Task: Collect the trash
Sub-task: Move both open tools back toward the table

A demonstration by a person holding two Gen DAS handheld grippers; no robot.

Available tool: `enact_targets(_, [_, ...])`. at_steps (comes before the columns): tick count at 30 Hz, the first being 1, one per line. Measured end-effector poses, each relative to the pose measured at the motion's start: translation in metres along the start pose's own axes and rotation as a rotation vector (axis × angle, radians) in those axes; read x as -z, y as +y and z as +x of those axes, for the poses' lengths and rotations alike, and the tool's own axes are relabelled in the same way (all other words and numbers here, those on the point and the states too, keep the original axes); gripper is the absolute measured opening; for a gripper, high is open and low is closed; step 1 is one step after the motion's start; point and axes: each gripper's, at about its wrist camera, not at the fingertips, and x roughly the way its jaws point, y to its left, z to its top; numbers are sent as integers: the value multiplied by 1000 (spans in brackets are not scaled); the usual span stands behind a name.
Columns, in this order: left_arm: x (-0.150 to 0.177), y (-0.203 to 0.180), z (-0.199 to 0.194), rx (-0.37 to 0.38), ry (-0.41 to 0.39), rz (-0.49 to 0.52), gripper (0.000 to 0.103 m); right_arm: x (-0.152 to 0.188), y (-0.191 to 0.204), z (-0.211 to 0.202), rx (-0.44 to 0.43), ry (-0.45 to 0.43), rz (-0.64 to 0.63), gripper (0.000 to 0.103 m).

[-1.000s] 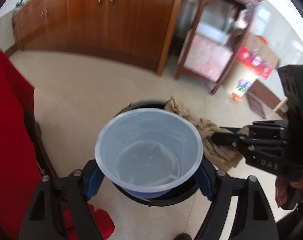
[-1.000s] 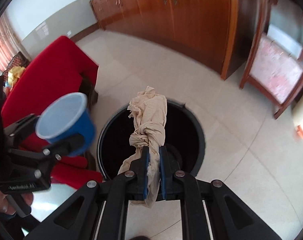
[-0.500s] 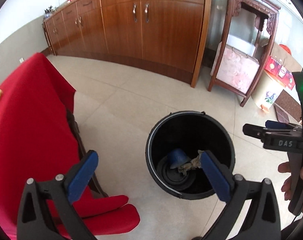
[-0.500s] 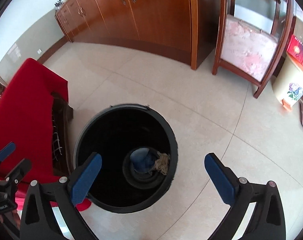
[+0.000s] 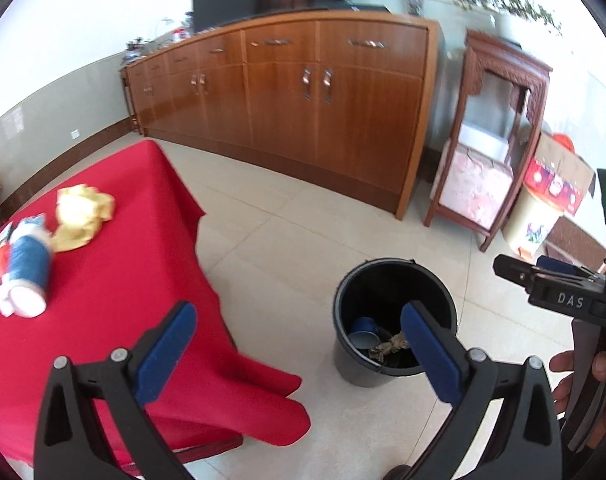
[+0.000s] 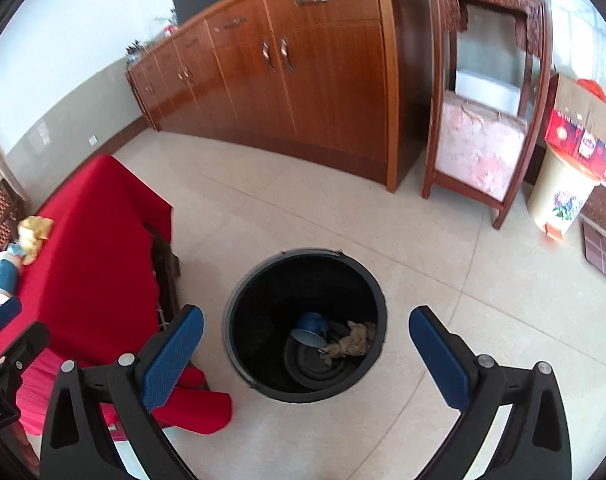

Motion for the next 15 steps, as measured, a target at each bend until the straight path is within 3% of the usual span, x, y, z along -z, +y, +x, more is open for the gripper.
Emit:
enact_targets(5, [6,29,-28,-56,-60,-58,103,-2,40,-35,-51,-73,-25,103])
enact_targets(8, [13,53,-49,-83,-95,-113,103,3,66,-58,-147,-133,-42,103])
enact_targets(15, [31,111,-93,-196,-147,-192,103,12,145,-86,-240,-163,-161,103])
